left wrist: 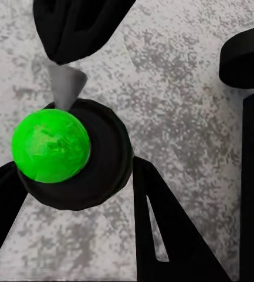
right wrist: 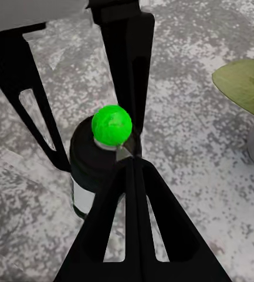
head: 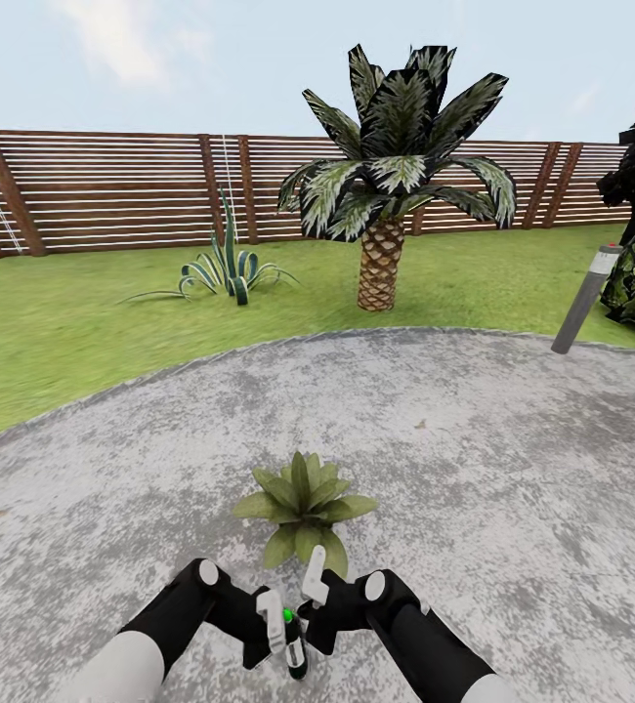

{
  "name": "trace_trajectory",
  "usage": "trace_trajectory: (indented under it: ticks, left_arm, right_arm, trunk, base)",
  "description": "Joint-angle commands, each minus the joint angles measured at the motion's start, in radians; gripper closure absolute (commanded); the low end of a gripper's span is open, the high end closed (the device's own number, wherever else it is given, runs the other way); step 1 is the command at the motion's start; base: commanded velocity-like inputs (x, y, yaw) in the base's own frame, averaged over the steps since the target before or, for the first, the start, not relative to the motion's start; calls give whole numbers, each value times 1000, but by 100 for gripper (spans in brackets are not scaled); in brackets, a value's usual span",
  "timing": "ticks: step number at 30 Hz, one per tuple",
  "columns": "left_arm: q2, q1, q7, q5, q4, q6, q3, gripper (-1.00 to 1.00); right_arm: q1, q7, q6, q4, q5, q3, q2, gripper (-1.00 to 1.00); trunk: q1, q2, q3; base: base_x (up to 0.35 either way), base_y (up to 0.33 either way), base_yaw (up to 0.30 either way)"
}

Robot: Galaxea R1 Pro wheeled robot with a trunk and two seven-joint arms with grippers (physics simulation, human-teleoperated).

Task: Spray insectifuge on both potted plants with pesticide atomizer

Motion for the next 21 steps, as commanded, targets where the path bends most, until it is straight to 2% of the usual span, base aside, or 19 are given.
trace_trajectory:
  ticks: [1,2,5,7,10,11,19,21]
  left_arm:
    - [9,-5,-2,-10,-1,-7,1,100]
    - [23,-12,-2,-11,-1,-4,1,100]
    - [101,-25,-5,-14,-1,4,2,100]
    - [136,-27,-7,-14,-1,7,4,100]
    - [159,-27,-5,-14,-1,9,6,100]
    - [163,-27,-4,-14,-1,11,8,100]
    - [168,-28,13,-4,-9,103,25,100]
    - [160,-24,40,-3,-18,111,92,100]
  right_arm:
    - [0,4,6,-2,4,0,0,100]
    - [0,4,6,-2,4,0,0,100]
    - [0,4,6,-2,4,0,0,100]
    - [0,4,6,-1,4,0,0,100]
    - [0,4,6,0,4,0,-1,100]
    - [0,3,6,0,4,0,-1,-100]
    - [0,-4,1,3,2,-5,-3,-100]
    - [2,-42,-2,8,0,-23,-15,-100]
  trunk:
    - [0,0,-1]
    - [0,0,-1]
    - [0,0,-1]
    - [0,0,-1]
    - [0,0,-1]
    - [0,0,-1]
    - [0,0,-1]
    - [0,0,-1]
  base:
    - [0,0,0]
    - [0,0,0]
    - [0,0,0]
    - [0,0,0]
    - [0,0,0]
    - [0,0,0]
    - [0,0,0]
    - [0,0,0]
